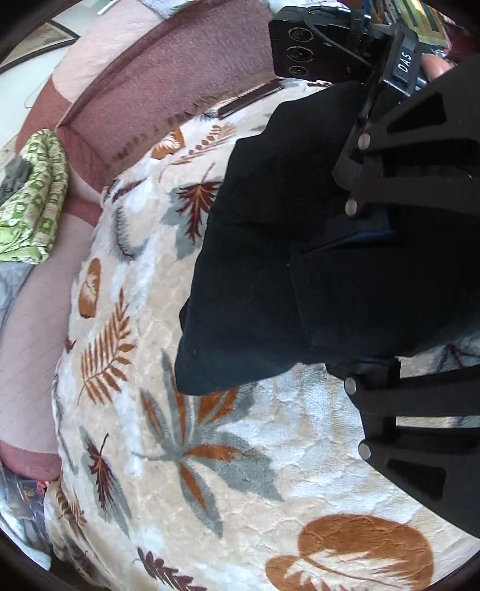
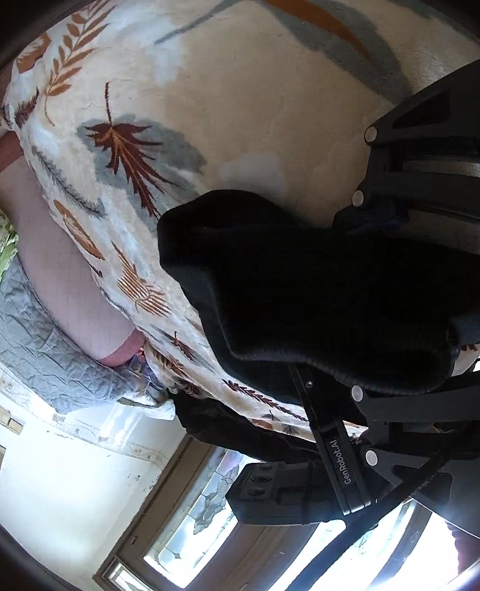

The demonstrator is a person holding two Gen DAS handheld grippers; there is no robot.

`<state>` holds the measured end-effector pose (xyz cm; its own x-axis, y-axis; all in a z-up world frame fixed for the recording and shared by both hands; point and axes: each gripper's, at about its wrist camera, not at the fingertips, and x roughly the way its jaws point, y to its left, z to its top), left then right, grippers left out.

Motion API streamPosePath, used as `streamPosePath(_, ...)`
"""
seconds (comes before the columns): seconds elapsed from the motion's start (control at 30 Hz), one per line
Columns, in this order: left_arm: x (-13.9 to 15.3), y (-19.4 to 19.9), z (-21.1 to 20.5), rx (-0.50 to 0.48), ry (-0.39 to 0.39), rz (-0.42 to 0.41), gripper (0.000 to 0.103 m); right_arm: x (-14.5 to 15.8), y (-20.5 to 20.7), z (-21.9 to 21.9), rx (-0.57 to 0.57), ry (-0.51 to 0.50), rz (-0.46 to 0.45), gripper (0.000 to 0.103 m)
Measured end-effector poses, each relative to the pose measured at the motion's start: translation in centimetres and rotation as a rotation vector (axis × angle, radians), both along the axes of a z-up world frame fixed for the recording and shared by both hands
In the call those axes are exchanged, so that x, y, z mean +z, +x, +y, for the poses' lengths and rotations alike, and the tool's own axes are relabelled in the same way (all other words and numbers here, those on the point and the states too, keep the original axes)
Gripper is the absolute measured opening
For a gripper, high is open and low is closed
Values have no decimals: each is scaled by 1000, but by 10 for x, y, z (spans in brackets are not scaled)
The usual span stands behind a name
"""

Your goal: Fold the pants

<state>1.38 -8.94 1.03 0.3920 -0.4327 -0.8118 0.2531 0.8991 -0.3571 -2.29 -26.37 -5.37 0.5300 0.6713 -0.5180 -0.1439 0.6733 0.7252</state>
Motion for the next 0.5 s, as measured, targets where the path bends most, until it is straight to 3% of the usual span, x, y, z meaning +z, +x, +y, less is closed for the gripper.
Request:
streamPosePath(0.27,33,-9,8,10,9,-70,39,40,-6,14,19,-16,-73,44)
streamPosePath(0.5,69,18,17,33,15,-122,40,80,18,27,48,-52,-127,44)
